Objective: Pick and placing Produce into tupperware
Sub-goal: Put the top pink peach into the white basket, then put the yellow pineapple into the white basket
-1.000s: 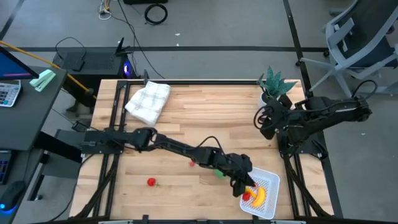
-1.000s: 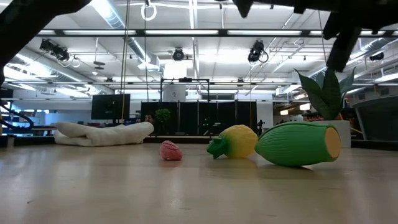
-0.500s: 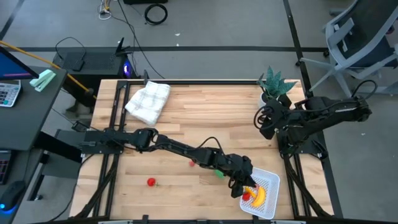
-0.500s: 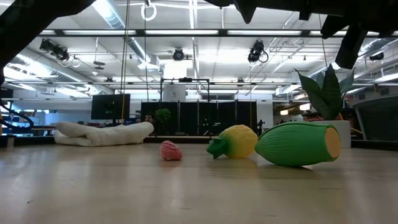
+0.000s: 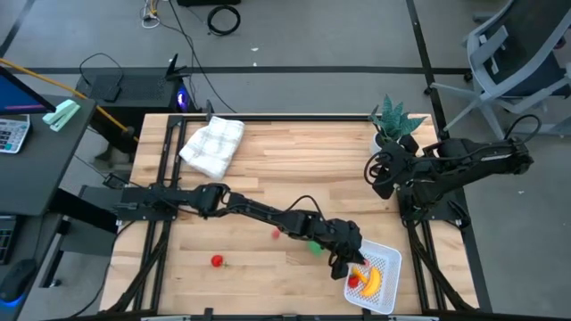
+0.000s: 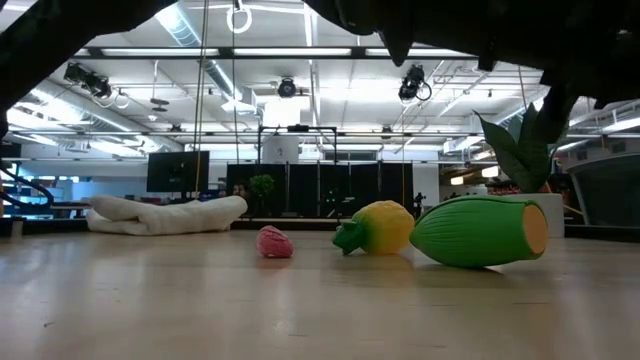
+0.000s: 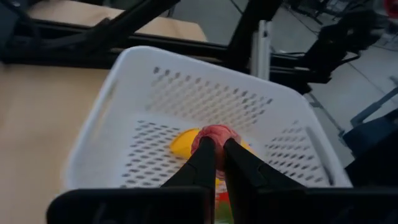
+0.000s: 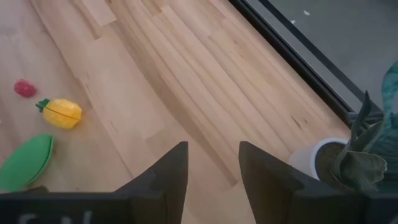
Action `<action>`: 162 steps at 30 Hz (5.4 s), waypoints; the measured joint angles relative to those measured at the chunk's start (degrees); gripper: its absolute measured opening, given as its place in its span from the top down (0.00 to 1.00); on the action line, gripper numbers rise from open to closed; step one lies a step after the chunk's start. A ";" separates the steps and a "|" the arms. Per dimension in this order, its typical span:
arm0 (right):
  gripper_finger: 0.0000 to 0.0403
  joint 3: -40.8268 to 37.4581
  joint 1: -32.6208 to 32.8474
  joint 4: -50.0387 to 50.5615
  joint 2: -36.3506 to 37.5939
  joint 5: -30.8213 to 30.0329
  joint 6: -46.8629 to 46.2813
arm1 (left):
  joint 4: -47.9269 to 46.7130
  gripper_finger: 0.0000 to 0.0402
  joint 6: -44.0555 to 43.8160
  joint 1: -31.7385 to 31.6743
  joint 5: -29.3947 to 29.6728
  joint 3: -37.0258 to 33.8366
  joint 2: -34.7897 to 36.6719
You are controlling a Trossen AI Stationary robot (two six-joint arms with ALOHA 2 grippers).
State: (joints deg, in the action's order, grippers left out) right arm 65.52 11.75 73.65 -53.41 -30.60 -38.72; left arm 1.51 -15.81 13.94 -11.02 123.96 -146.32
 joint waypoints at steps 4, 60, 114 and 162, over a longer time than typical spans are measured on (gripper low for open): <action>0.63 0.00 0.00 0.00 0.00 -0.27 -0.02 | -0.05 0.95 0.06 -0.68 0.00 0.00 0.00; 0.57 0.00 0.04 -2.89 -10.95 20.34 16.41 | -91.49 0.52 -1.57 -2.74 -5.49 7.60 16.70; 0.33 7.30 -1.84 -42.95 -53.40 30.47 52.87 | -91.52 0.58 -10.50 -0.64 15.13 7.65 60.96; 0.59 8.20 -2.73 -40.81 -55.46 30.33 46.54 | -91.52 0.58 -8.97 -0.64 15.10 7.65 60.92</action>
State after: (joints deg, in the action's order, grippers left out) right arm 73.71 9.02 32.84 -108.86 -0.28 7.82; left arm -90.02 -24.77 13.30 4.08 131.61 -85.41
